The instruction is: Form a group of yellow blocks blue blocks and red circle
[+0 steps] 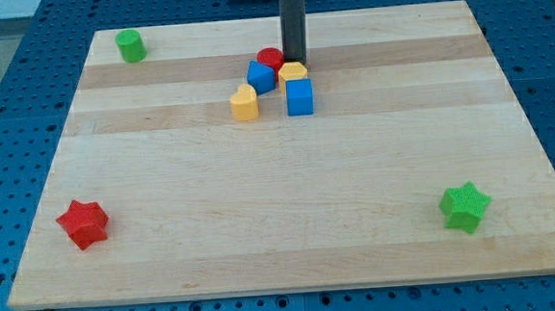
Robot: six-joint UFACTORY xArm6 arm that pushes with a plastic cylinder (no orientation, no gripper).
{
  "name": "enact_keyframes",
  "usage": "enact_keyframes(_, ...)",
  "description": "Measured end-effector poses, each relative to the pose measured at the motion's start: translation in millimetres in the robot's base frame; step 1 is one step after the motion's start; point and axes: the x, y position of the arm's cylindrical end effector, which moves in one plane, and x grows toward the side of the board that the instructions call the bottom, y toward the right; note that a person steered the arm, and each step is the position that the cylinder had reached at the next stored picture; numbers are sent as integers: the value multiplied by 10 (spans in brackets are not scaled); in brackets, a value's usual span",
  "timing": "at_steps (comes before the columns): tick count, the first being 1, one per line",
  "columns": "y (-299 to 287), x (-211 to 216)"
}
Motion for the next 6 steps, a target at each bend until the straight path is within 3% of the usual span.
enact_keyframes(3, -496, -92)
enact_keyframes(5, -266, 184)
enact_keyframes(6, -103, -87)
